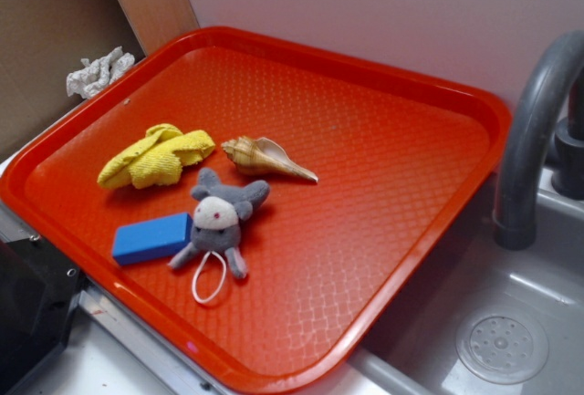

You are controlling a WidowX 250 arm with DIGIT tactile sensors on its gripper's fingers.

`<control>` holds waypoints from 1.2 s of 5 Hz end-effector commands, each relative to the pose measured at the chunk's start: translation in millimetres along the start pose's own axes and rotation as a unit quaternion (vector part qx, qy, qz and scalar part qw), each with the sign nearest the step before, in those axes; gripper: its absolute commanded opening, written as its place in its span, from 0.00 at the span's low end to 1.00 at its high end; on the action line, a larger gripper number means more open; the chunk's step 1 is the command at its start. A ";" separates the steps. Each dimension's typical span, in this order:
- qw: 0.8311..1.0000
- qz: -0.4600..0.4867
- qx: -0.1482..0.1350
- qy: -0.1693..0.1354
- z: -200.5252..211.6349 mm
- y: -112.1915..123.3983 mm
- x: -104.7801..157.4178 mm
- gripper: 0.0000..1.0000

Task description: Grab the yellow cloth.

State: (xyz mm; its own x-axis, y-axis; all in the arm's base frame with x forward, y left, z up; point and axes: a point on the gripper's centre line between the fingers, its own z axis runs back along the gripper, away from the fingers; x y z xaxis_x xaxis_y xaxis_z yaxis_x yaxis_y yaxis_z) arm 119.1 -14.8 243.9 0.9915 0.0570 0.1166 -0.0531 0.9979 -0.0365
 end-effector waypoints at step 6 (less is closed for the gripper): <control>0.987 -0.089 0.054 0.120 -215.4 28.8 62.2 1.00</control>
State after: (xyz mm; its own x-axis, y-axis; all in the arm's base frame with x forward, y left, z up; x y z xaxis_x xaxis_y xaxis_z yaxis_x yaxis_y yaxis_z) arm 197.2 11.7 27.7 0.9797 -0.1039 -0.1711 0.1166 0.9910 0.0660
